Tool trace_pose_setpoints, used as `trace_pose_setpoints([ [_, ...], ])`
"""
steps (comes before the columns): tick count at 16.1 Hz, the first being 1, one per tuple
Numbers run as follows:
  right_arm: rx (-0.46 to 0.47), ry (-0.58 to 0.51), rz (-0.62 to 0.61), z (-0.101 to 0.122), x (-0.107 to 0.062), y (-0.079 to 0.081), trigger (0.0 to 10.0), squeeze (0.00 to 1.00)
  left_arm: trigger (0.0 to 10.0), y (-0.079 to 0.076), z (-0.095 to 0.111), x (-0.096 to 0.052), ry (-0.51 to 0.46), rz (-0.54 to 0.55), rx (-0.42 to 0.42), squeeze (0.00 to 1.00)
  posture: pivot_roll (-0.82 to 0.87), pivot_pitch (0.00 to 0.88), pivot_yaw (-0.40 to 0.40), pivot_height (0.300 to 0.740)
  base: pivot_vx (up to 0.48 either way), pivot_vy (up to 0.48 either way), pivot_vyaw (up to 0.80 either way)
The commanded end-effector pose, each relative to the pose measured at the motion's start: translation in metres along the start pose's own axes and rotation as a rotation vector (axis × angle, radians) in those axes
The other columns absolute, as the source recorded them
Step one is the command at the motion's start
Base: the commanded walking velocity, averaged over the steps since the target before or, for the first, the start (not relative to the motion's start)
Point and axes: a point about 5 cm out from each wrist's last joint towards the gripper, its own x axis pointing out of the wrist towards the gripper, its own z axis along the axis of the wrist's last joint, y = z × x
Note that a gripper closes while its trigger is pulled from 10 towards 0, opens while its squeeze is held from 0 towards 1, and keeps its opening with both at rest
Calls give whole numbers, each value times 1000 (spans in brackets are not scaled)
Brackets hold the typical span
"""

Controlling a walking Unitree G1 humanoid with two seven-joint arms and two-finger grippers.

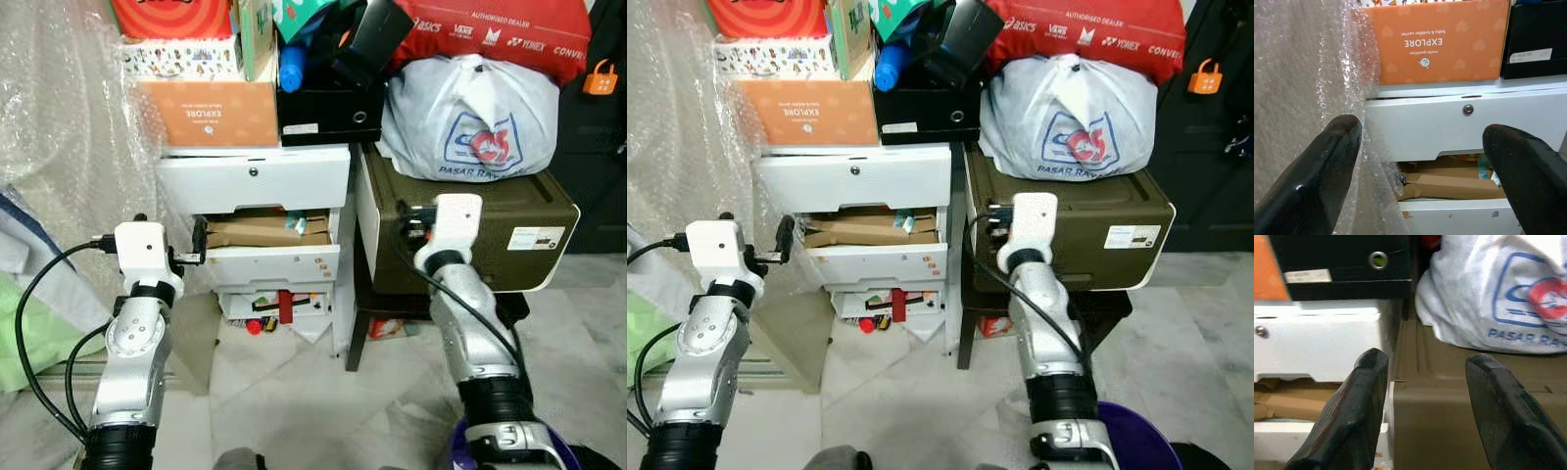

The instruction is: Clean up the room

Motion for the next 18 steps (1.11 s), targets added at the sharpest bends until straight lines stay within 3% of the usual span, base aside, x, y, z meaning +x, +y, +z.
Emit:
trace_pose_setpoints([
  [1, -29, -2, 11, 3, 3, 4, 10000, 0, 10000, 0, 4, 3, -9, -19, 8, 0, -84, 0, -8, 740, 0, 0, 0],
  [2, -57, -29, 30, 5, 4, 6, 10000, 0, 10000, -2, 5, 3, -20, -47, 6, 0, -83, 0, -8, 740, 0, 0, 0],
  [3, -13, -51, 63, 8, 3, 9, 10000, 0, 10000, -3, 5, 2, -20, -54, -1, 0, -83, 0, -8, 740, 0, 0, 0],
  [5, -64, -79, 48, 13, 3, 9, 10000, 0, 10000, -4, 6, 2, -20, -61, -6, 0, -83, 0, -6, 740, 0, 0, 0],
  [6, -27, -97, 109, 16, 2, 16, 10000, 0, 10000, -5, 7, 2, -24, -69, -13, 0, -83, 0, -6, 740, 0, 0, 0],
  [8, -1, -71, 114, 13, 3, 19, 10000, 0, 10000, -7, 8, 3, -29, -77, -16, 0, -83, 0, -6, 740, 0, 0, -400],
  [12, 18, -83, 100, 14, 3, 17, 10000, 0, 10000, -9, 9, 1, -42, -104, -25, 0, -84, 0, -4, 740, 333, 0, -744],
  [18, 18, -92, 107, 16, 4, 17, 10000, 0, 10000, -11, 9, 2, -39, -110, -37, 0, -84, 0, -6, 740, 364, 0, 0],
])
